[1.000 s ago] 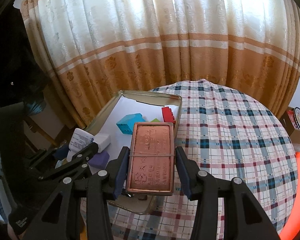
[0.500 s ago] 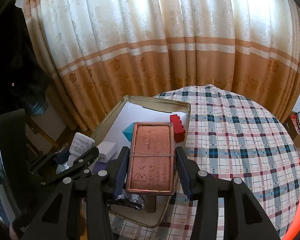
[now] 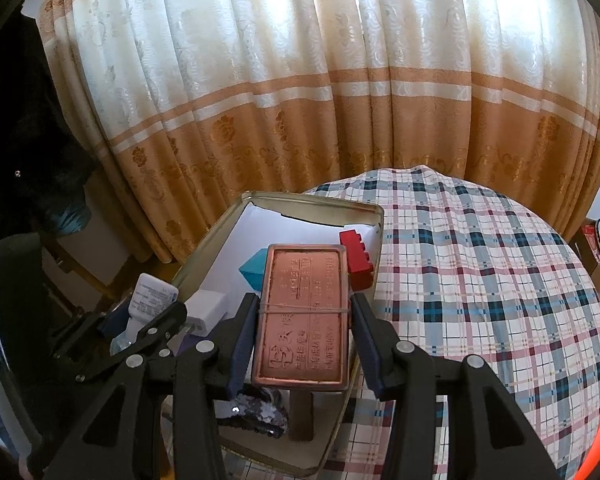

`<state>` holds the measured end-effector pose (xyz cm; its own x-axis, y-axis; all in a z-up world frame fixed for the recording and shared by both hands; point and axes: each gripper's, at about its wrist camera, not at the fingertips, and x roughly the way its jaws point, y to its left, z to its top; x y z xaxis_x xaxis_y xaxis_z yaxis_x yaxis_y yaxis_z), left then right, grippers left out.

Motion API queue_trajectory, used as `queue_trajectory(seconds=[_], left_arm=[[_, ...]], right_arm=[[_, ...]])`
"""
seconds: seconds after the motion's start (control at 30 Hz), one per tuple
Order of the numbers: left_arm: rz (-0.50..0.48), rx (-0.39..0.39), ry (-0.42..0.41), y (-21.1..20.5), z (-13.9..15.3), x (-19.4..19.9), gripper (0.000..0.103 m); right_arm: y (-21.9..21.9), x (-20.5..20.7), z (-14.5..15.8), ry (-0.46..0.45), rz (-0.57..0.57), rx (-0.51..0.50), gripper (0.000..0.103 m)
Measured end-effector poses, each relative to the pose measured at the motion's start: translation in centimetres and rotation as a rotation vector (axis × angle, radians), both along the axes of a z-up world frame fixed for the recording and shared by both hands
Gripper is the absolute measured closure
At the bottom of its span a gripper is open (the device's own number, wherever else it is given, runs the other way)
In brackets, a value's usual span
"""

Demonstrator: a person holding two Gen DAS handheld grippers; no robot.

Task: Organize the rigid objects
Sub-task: 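Lower the bottle and card case into the tray and open both grippers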

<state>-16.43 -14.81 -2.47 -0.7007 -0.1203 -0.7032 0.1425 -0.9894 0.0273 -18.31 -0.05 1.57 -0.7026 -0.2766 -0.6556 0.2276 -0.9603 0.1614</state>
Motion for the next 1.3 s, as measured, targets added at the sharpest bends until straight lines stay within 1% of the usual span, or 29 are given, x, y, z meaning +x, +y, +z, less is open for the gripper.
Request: queue_trajectory(seconds=[0.43, 0.67, 0.87, 0.97, 1.03, 1.13, 1.23, 1.3], left_arm=[[-0.009, -0.007, -0.039, 0.4, -1.5, -0.4, 0.066], [-0.026, -0.029, -0.041, 1.1, -1.8, -0.9, 0.066], [-0.016, -0.063, -0.038, 1.1, -1.9, -2.4, 0.066], [-0.017, -0.061, -0.035, 1.2, -1.8, -3.1, 0.066], [-0.018, -0.075, -0.034, 1.4, -2.0, -3.5, 0.066], [-0.011, -0.069, -0.044, 1.1, -2.4, -4.0, 0.067], [0.004, -0.046, -0.059, 0.7, -2.5, -4.8, 0.067], [0.008, -0.052, -0.062, 0.6, -2.6, -5.3, 0.067]], right_arm=[[-0.7, -1.9, -1.8, -0.024, -0.006, 0.03, 0.054], [-0.7, -2.6, -2.6, -0.041, -0.01, 0.031, 0.054], [-1.0, -3.3, -3.0, -0.039, -0.009, 0.049, 0.054], [-1.0, -3.9, -3.3, -0.044, -0.016, 0.061, 0.054], [-1.0, -4.3, -3.6, -0.05, -0.017, 0.065, 0.054], [-1.1, -5.0, -4.0, -0.061, -0.015, 0.074, 0.054], [-1.6, -5.6, -4.2, -0.063, -0.005, 0.086, 0.054], [-1.9, -6.0, -4.4, -0.067, -0.001, 0.097, 0.054]])
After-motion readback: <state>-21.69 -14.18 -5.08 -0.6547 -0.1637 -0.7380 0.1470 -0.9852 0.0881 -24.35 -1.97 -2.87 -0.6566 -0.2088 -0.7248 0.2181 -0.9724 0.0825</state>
